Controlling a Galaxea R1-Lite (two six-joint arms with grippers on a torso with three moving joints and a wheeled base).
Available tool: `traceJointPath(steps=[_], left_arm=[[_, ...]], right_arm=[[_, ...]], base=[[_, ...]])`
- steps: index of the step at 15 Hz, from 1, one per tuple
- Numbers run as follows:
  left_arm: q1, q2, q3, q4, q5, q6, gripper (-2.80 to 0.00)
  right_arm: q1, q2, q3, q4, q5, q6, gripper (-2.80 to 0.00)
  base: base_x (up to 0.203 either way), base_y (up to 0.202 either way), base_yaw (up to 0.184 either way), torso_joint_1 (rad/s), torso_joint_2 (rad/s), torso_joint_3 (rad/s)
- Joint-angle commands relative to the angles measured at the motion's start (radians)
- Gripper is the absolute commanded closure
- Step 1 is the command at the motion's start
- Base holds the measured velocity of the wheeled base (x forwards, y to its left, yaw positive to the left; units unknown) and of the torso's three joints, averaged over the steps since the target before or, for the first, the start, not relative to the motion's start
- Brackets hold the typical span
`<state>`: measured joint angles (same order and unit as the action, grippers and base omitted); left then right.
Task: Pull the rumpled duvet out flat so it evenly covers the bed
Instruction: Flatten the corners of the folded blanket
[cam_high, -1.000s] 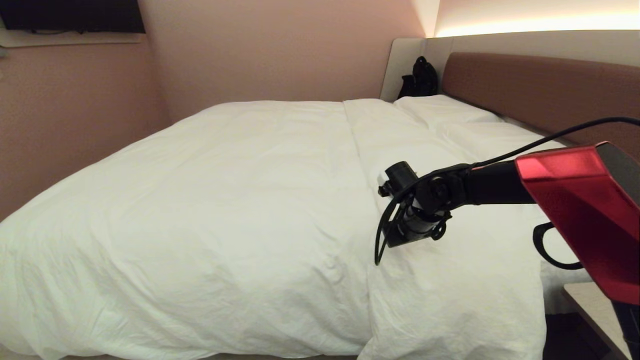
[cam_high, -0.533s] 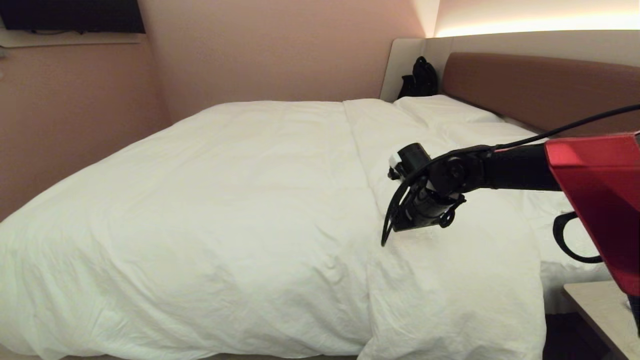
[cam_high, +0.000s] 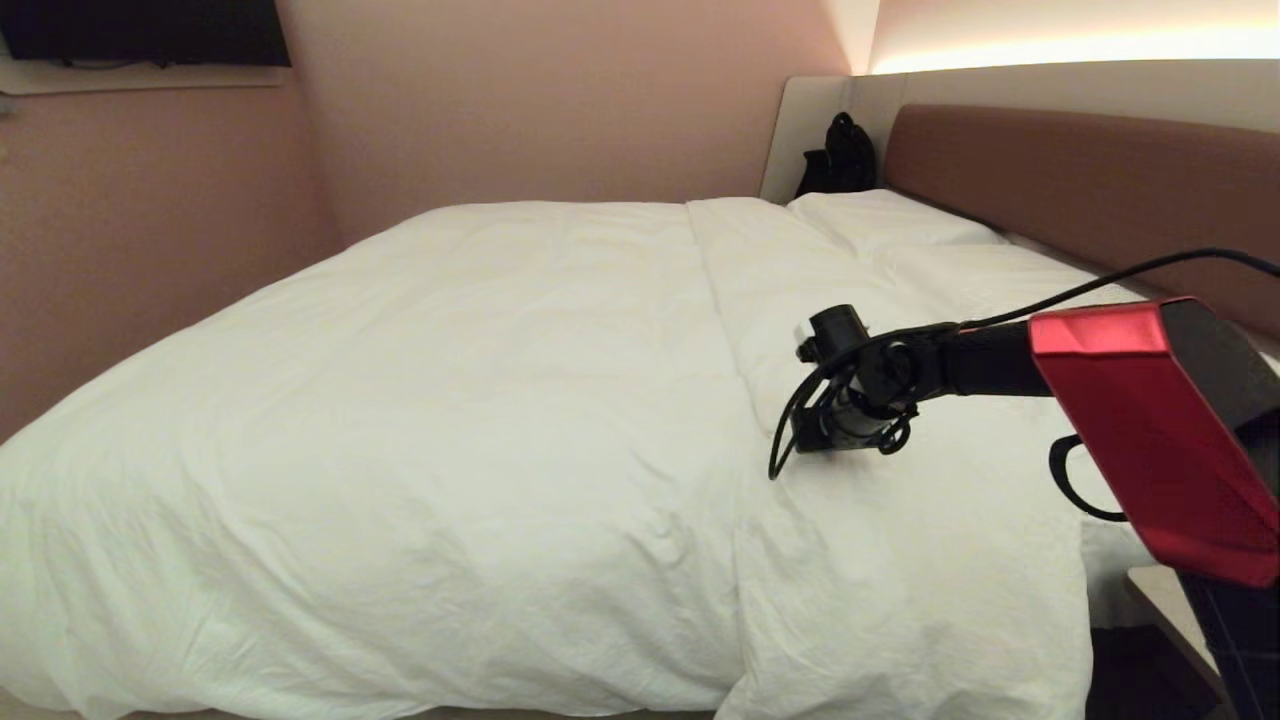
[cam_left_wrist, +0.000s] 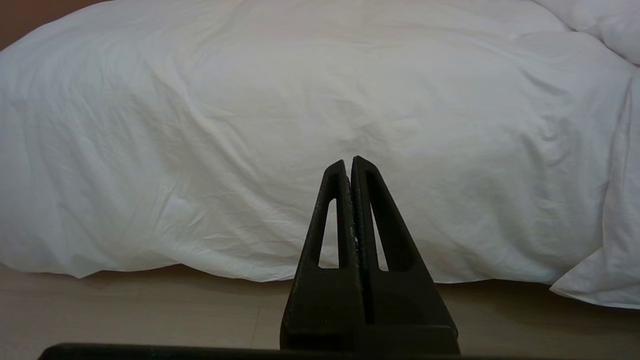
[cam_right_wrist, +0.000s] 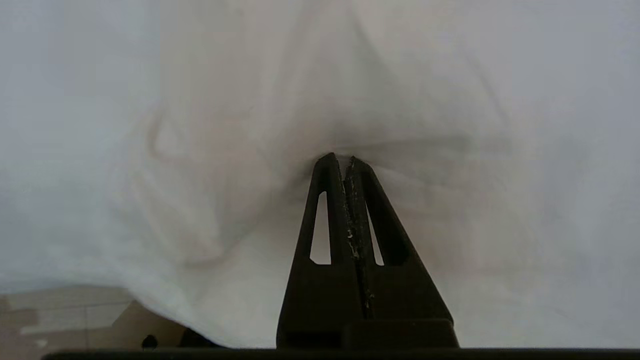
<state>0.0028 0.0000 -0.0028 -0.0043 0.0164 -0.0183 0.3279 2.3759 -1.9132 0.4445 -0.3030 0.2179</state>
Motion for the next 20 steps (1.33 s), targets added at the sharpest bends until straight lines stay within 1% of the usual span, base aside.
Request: traceJointPath(steps=[1,3,5,8,18,20], left_arm=[[0.0,0.0,0.0,0.0,0.0,0.0,0.0],[0.0,0.0,0.0,0.0,0.0,-0.001,0.0],[0.0,0.0,0.001,0.0,0.0,-0.001,0.0],[0.0,0.0,0.001,0.0,0.0,-0.002,0.0],[0.0,0.0,0.0,0.0,0.0,-0.001,0.0],[0.0,0.0,0.0,0.0,0.0,0.0,0.0]], right_arm=[[-0.001,0.062,-0.002,-0.02,-0.005,-0.002,0.0],[-0.001,0.109,-0.004,-0.037,0.002,-0.011,0.0],[-0.003,0.138,-0.004,-0.111,0.012,-0.024,0.0],[-0.006,0.151,-0.004,-0.181,0.048,-0.025,0.0],[0.027,0.055,0.003,-0.185,0.056,-0.014,0.0],[0.042,0.055,0.005,-0.182,0.08,-0.01,0.0]], base=[[0.0,0.0,0.0,0.0,0.0,0.0],[0.0,0.0,0.0,0.0,0.0,0.0],[0.0,0.0,0.0,0.0,0.0,0.0],[0.0,0.0,0.0,0.0,0.0,0.0],[0.0,0.0,0.0,0.0,0.0,0.0],[0.0,0.0,0.0,0.0,0.0,0.0]])
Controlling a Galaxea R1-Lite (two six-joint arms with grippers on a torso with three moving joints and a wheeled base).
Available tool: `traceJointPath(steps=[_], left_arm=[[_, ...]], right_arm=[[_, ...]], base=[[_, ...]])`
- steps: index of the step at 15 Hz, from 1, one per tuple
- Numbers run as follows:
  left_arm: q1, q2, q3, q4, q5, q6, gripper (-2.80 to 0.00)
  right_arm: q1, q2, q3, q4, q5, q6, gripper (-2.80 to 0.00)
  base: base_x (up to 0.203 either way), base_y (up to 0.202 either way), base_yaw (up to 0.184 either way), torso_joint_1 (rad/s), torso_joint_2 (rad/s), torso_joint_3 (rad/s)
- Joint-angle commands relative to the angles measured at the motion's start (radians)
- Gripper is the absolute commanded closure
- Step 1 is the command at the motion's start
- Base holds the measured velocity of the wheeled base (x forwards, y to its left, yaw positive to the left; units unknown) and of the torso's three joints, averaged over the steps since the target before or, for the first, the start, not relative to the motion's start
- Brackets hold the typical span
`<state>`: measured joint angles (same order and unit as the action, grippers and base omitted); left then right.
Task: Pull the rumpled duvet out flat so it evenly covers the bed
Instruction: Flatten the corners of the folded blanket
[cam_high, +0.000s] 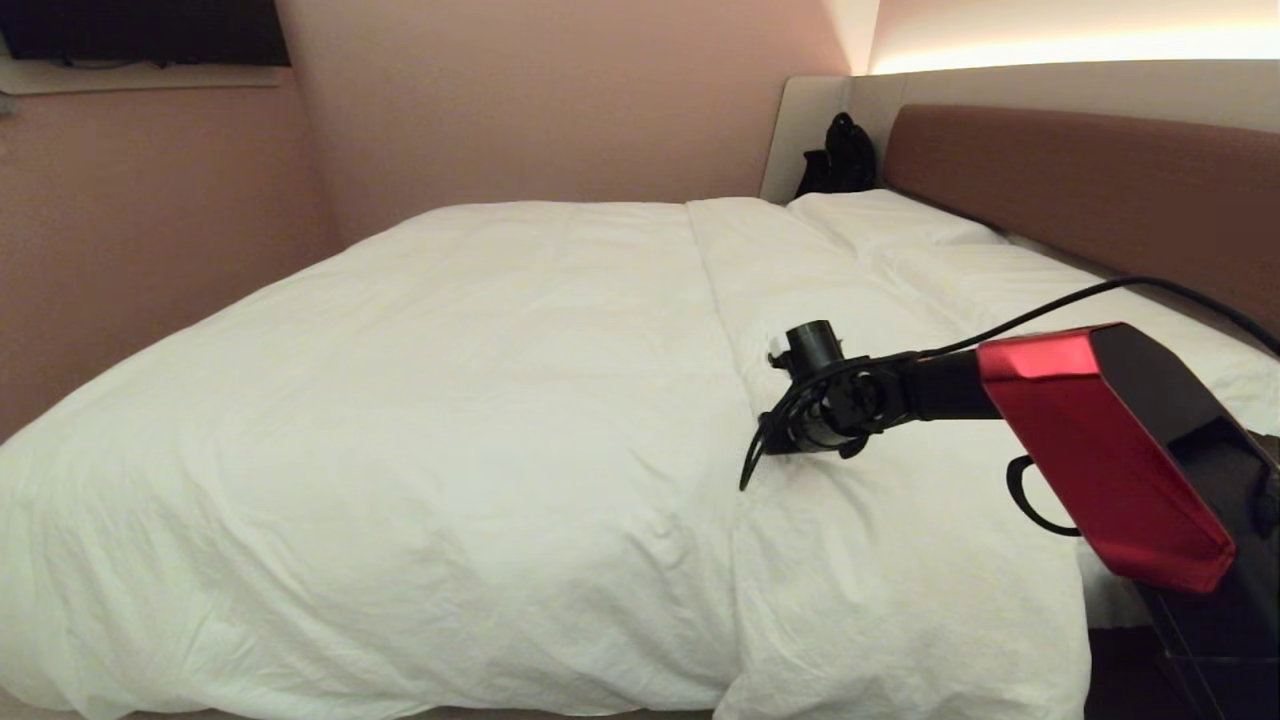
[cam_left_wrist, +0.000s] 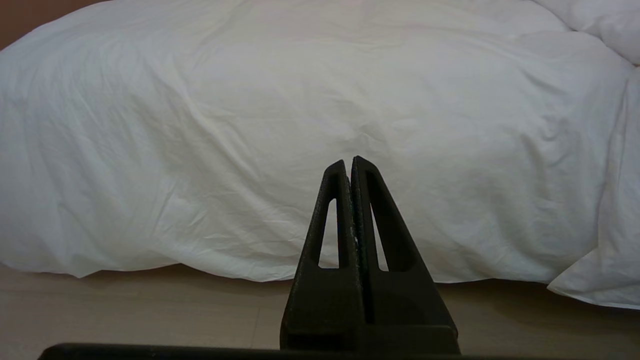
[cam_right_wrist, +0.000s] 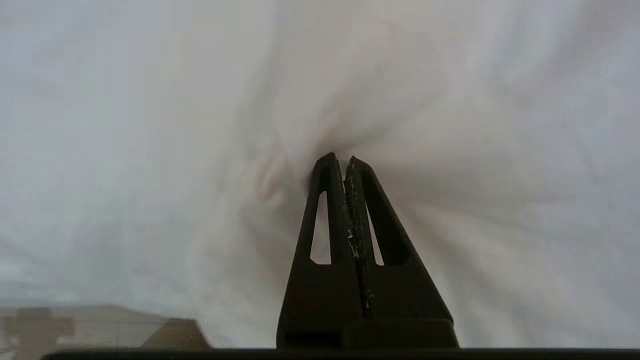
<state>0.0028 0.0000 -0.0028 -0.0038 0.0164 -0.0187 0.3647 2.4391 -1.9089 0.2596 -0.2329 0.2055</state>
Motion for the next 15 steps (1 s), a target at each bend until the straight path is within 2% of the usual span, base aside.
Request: traceJointPath(steps=[1,5,15], left_arm=[[0.0,0.0,0.0,-0.001,0.0,0.0,0.0],[0.0,0.0,0.0,-0.001,0.0,0.0,0.0],[0.0,0.0,0.0,-0.001,0.0,0.0,0.0]], right_arm=[[0.012,-0.007,0.001,0.005,0.03,0.002,0.0],[0.022,0.008,0.001,0.006,0.073,-0.001,0.0],[0.099,-0.046,0.01,0.011,0.076,-0.003,0.0]], base=[[0.0,0.0,0.0,0.0,0.0,0.0],[0.0,0.0,0.0,0.0,0.0,0.0],[0.0,0.0,0.0,0.0,0.0,0.0]])
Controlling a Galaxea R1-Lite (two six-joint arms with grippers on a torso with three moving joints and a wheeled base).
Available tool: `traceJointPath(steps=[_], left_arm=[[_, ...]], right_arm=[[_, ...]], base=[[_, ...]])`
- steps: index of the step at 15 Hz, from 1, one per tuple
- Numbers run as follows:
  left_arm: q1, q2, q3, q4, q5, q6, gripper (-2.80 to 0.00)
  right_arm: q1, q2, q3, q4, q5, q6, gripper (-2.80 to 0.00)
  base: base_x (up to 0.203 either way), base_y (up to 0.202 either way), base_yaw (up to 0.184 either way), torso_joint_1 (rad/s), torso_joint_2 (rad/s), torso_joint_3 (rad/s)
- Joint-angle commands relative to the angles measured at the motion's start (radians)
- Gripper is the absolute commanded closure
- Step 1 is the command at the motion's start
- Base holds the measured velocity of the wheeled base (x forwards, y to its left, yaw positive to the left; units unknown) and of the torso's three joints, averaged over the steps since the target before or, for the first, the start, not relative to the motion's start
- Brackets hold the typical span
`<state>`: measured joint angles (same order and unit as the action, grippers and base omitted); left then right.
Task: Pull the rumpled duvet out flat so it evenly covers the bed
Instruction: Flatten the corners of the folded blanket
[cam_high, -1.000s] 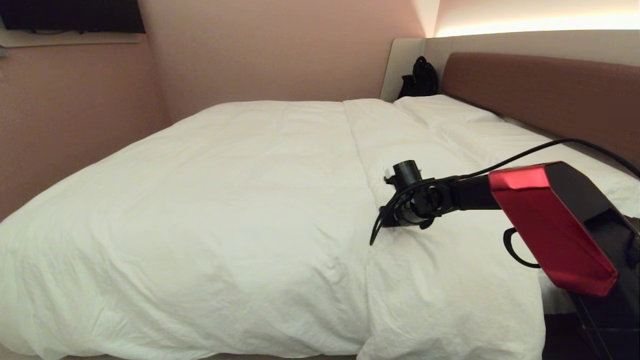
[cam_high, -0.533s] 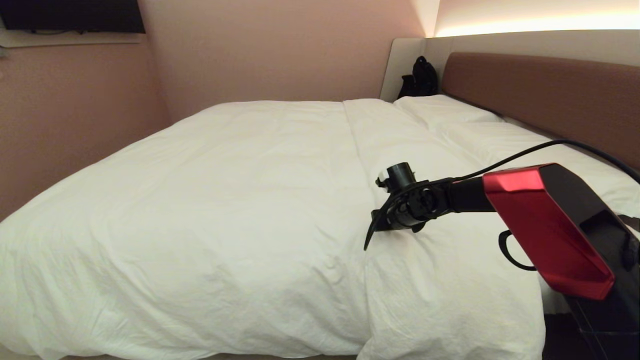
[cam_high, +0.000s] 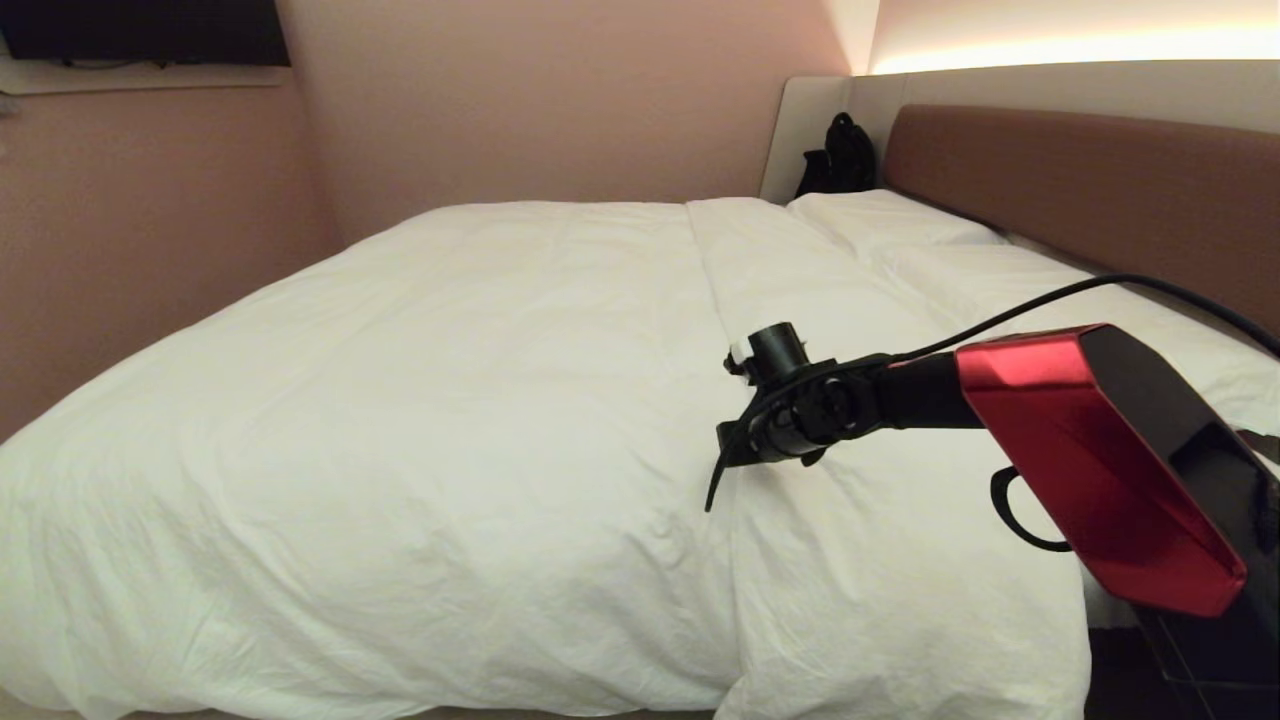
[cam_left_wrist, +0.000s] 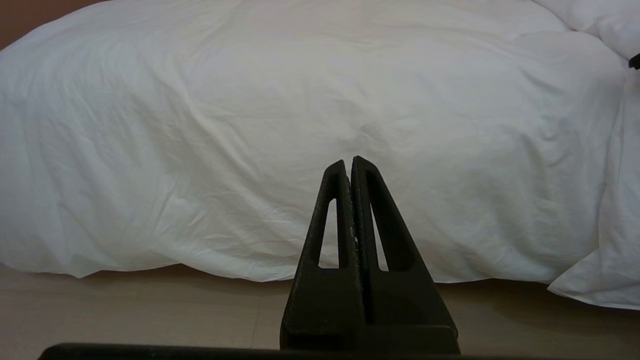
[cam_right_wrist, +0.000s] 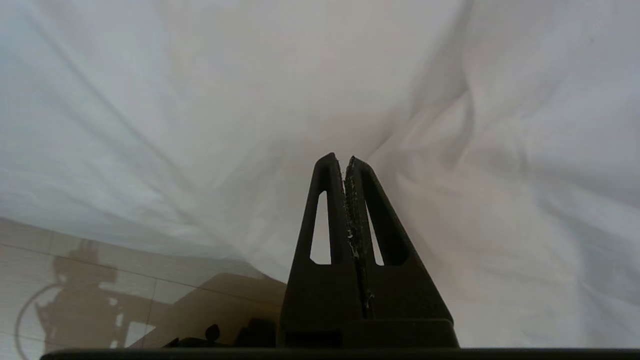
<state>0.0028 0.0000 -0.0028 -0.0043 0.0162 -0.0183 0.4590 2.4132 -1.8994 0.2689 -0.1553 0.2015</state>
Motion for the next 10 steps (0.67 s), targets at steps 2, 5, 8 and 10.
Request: traceJointPath(steps=[2,5,8,10], left_arm=[[0.0,0.0,0.001,0.0,0.001,-0.001,0.0],[0.0,0.0,0.0,0.0,0.001,-0.001,0.0],[0.0,0.0,0.0,0.0,0.001,-0.002,0.0],[0.0,0.0,0.0,0.0,0.001,0.0,0.0]], right_arm=[[0.022,-0.069,0.01,0.008,-0.001,0.004,0.0],[0.048,-0.199,0.045,0.021,-0.005,0.004,0.0],[0.045,-0.344,0.122,0.023,-0.01,-0.002,0.0],[-0.014,-0.352,0.178,0.022,-0.012,-0.004,0.0]], base=[[0.0,0.0,0.0,0.0,0.0,0.0],[0.0,0.0,0.0,0.0,0.0,0.0],[0.0,0.0,0.0,0.0,0.0,0.0],[0.0,0.0,0.0,0.0,0.0,0.0]])
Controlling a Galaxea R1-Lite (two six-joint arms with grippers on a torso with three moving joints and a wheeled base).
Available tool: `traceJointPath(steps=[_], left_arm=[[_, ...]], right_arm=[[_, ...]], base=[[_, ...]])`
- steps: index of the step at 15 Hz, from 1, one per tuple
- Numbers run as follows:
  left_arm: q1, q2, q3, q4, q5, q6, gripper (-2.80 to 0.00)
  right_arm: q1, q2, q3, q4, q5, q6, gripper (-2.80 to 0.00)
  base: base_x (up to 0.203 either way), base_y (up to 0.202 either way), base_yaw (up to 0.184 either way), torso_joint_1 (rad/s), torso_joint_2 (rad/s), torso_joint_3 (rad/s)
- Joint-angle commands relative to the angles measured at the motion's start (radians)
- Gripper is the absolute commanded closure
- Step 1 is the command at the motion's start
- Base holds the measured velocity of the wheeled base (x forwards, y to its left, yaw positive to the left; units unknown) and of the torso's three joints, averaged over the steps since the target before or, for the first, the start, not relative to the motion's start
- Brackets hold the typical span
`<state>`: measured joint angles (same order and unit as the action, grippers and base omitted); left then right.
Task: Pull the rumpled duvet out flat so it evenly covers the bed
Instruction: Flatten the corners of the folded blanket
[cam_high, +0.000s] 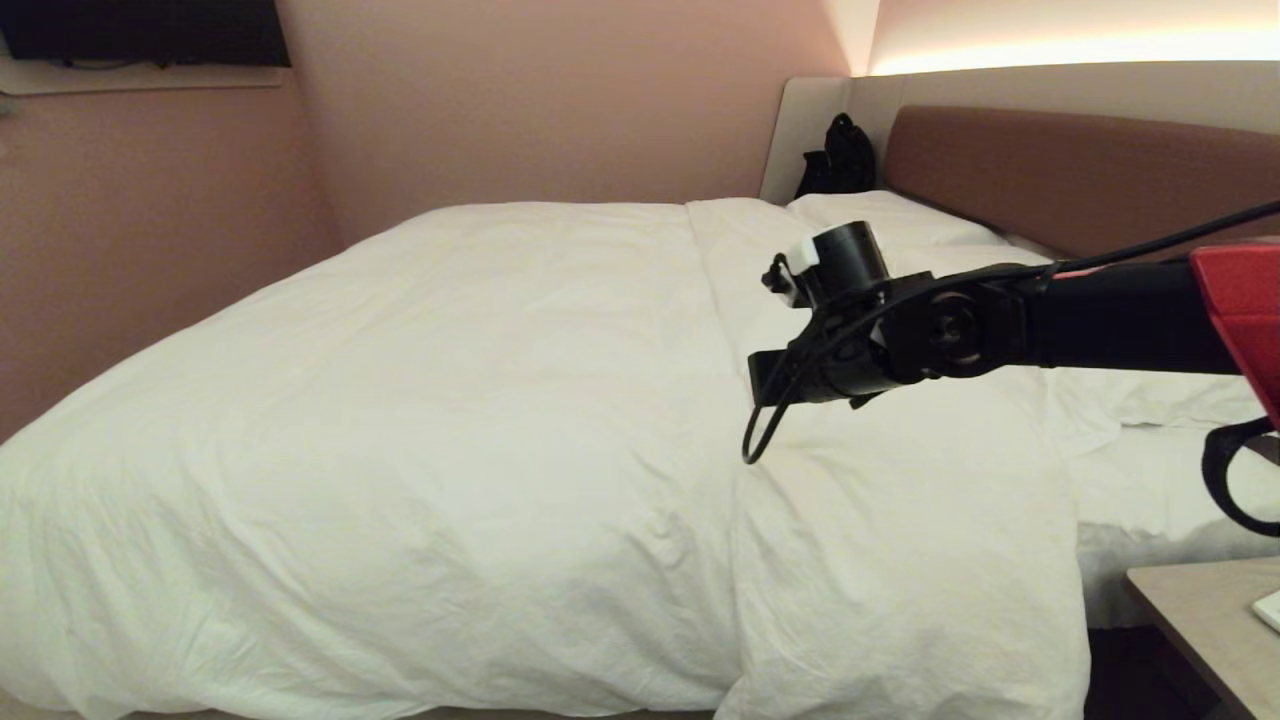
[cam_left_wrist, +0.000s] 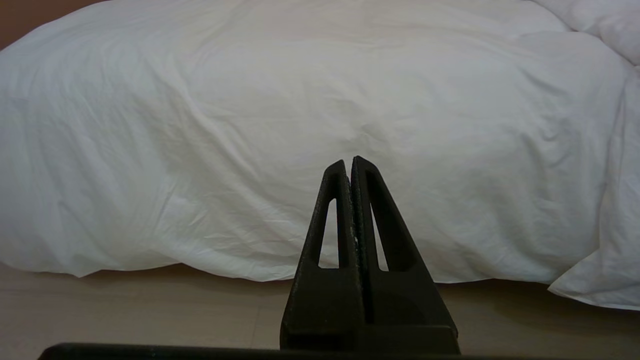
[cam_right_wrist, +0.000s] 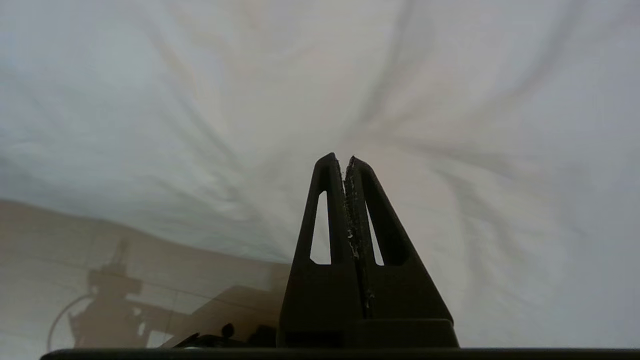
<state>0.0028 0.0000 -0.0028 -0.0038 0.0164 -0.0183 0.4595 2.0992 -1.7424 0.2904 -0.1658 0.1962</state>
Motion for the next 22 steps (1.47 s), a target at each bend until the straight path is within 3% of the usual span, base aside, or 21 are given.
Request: traceJointPath(steps=[1,4,12,22], left_arm=[[0.0,0.0,0.0,-0.001,0.0,0.0,0.0],[0.0,0.0,0.001,-0.001,0.0,-0.001,0.0],[0.0,0.0,0.0,-0.001,0.0,-0.001,0.0],[0.0,0.0,0.0,-0.001,0.0,-0.001,0.0]], right_arm=[[-0.052,-0.026,0.044,0.0,-0.001,0.003,0.0],[-0.113,0.035,0.063,-0.009,0.002,0.004,0.0],[-0.165,0.148,0.009,-0.008,0.002,0.004,0.0],[-0.328,0.052,0.103,0.062,-0.039,-0.009,0.0]], base=[[0.0,0.0,0.0,0.0,0.0,0.0],[0.0,0.0,0.0,0.0,0.0,0.0],[0.0,0.0,0.0,0.0,0.0,0.0],[0.0,0.0,0.0,0.0,0.0,0.0]])
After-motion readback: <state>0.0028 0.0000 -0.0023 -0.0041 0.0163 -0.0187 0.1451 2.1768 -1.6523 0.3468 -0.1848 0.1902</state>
